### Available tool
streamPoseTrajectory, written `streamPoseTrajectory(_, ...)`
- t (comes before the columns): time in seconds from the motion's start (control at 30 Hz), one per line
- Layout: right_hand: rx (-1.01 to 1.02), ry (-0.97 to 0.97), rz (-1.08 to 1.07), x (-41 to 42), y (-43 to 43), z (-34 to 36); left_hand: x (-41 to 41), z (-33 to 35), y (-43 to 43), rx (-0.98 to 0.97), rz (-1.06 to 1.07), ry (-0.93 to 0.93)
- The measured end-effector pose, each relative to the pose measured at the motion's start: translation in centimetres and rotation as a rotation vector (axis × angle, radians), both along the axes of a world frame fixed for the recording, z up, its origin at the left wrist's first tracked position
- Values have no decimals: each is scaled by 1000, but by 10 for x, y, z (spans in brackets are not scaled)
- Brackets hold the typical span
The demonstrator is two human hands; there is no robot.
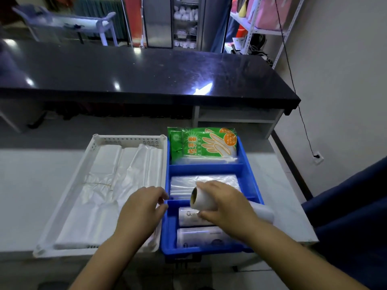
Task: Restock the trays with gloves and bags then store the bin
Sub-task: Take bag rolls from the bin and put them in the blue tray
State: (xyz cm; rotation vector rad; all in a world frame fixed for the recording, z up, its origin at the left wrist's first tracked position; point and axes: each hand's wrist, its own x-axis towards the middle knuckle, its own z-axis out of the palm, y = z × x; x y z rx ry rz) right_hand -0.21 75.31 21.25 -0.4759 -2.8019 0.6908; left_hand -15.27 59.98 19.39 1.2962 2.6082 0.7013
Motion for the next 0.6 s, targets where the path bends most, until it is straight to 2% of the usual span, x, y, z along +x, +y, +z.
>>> streamPoseTrajectory(0.07,174,-115,117,-8,-13,-19,-4,1,-5,12,60,-14)
streamPoseTrajectory(0.23,262,-290,234,-20,-24,-37,-3,-3,-12,4,114,-60)
streamPoseTrajectory(0.5,227,-314,329,-20,-21,-35,7,3,-10,-7,165,-66)
streamPoseTrajectory(0.6,215,-212,349,-21,-18,-29,11,11,-19,7,247,-51)
